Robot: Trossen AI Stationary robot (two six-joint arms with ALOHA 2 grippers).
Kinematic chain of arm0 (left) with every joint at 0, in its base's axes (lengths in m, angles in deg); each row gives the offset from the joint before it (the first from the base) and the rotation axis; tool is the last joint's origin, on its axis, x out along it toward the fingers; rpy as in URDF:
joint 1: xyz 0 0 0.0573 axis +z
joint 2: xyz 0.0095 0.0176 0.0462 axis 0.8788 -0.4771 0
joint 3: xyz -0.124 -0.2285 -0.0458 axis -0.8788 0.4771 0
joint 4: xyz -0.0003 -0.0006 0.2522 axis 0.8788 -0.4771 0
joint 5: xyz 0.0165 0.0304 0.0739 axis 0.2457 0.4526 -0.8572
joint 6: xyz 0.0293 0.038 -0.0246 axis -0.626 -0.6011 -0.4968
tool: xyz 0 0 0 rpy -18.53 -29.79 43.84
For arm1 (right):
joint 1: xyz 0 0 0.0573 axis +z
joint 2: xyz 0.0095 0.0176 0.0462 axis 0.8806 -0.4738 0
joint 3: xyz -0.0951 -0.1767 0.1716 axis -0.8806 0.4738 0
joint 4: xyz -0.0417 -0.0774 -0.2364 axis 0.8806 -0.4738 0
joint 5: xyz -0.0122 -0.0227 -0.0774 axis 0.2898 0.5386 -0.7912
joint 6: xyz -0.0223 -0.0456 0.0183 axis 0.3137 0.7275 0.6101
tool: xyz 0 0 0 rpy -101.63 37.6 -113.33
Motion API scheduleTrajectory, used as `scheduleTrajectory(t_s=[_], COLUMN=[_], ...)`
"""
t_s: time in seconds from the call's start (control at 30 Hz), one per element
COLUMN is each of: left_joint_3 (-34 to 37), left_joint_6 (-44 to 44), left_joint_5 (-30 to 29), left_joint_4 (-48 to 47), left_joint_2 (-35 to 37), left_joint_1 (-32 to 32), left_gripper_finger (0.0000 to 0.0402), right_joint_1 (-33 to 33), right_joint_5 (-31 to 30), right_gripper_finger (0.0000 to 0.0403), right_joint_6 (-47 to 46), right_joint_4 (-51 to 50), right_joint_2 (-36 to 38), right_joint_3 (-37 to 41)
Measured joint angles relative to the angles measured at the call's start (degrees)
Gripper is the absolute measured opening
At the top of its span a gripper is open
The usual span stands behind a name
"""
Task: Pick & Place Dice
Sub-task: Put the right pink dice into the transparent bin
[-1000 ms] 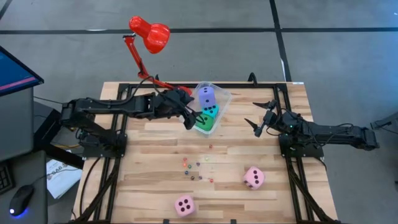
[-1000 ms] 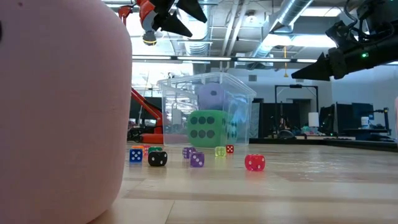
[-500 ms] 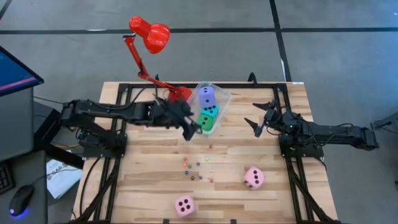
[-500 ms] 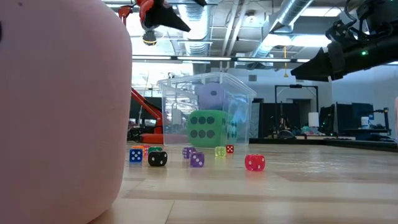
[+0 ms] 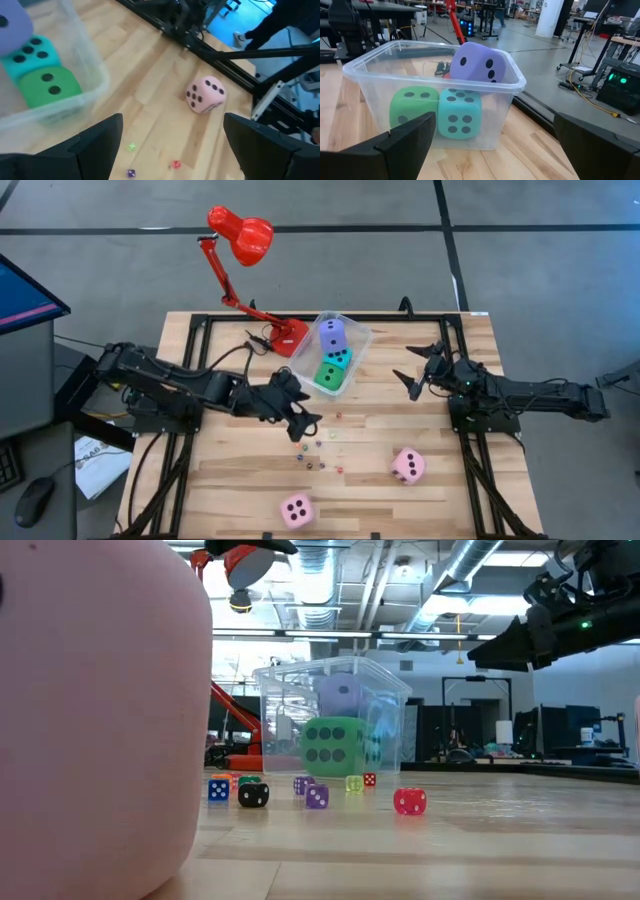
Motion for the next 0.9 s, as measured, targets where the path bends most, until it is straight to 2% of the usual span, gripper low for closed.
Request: scheduleTrajectory(t_s=[0.1, 0.33, 0.6, 0.9], left_joint_3=[0.0, 1.4, 9.4, 13.2], left_joint_6=[-0.1, -2.7, -2.8, -2.8], left_joint_5=[-1.5, -14.1, -14.4, -14.0], left_joint_4=[-1.4, -5.5, 2.5, 4.4], left_joint_2=[0.0, -0.4, -0.4, -0.4], left_joint_1=[-2.1, -4.1, -3.7, -3.7], left_gripper_finger=[0.0337, 0.0337, 0.0333, 0.0333], right_joint_1=[0.0, 0.0, 0.1, 0.1], right_joint_5=[0.0, 0.0, 0.0, 0.0], right_gripper_finger=[0.0400, 0.0400, 0.0400, 0.0400], right_joint_6=[0.0, 0.0, 0.0, 0.0], right_joint_4=[1.4, 1.7, 1.7, 1.7], right_joint_2=[0.0, 0.0, 0.0, 0.0], right_joint_3=[0.0, 0.0, 0.0, 0.0])
